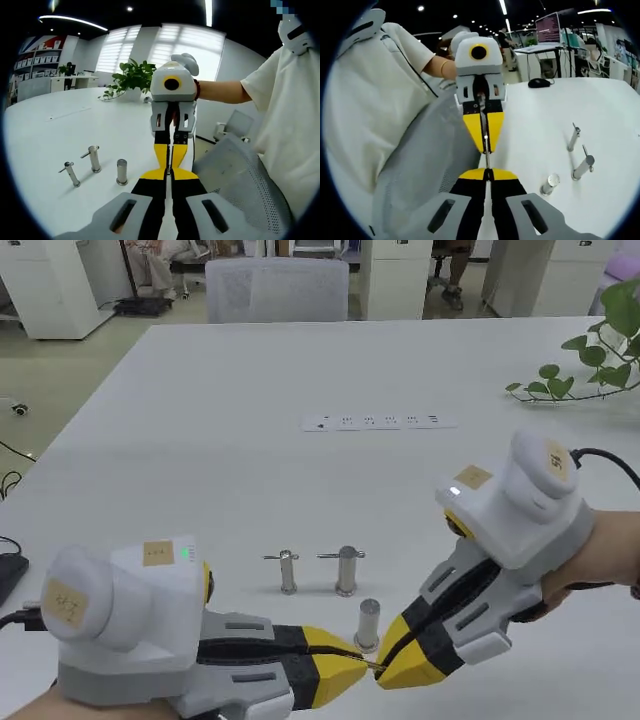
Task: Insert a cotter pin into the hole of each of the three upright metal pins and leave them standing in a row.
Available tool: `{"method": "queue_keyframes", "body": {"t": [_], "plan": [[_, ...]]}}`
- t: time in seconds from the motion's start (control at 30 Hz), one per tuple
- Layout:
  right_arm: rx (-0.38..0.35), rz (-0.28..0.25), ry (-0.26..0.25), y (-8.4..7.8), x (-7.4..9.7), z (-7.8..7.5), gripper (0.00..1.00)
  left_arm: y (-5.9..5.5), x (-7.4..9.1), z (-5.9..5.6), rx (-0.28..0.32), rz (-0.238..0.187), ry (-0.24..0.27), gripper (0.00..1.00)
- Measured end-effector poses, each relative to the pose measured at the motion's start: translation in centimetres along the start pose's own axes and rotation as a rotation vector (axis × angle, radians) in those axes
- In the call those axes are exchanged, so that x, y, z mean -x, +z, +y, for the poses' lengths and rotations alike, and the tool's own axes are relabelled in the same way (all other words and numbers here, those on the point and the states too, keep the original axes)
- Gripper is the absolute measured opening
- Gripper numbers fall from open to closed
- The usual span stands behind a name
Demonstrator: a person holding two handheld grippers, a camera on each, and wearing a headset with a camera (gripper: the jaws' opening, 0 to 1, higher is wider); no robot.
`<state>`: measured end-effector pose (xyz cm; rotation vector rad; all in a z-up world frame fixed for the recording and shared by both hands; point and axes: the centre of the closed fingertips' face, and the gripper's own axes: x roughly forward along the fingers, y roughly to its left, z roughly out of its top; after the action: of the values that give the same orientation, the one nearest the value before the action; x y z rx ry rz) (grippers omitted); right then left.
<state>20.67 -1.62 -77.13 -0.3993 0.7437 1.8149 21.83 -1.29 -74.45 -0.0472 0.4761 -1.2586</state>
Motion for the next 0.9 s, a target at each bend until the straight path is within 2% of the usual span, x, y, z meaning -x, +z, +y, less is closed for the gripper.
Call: {"method": "queue_keyframes", "body": {"t": [0.13,0.4,0.57,0.67,0.77,0.9], "plan": [[0.0,0.014,-0.008,-0.1,0.1,-0.2,0.03,-0.1,-0.1,0.1,-0.012,0.002,0.006,0.01],[0.008,0.053,-0.051,0.0,0.3,-0.8,0.03,0.0,-0.2,0.9,-0.017,-0.016,0.054,0.03],[-0.004,0.076,-0.078,0.0,0.6,-1.1,0.03,-0.1,0.0,1.0,-0.033,-0.023,0.063,0.14],[0.001,0.121,-0.093,-0.5,0.7,-1.2,0.03,0.0,0.1,1.5,-0.038,-0.036,0.095,0.17],[-0.038,0.147,-0.108,-0.8,0.8,-1.2,0.03,-0.1,0.3,2.1,-0.032,-0.042,0.122,0.2],[-0.052,0.195,-0.148,-1.6,1.3,-1.9,0.03,-0.3,0.5,2.7,-0.036,-0.048,0.157,0.21]]}}
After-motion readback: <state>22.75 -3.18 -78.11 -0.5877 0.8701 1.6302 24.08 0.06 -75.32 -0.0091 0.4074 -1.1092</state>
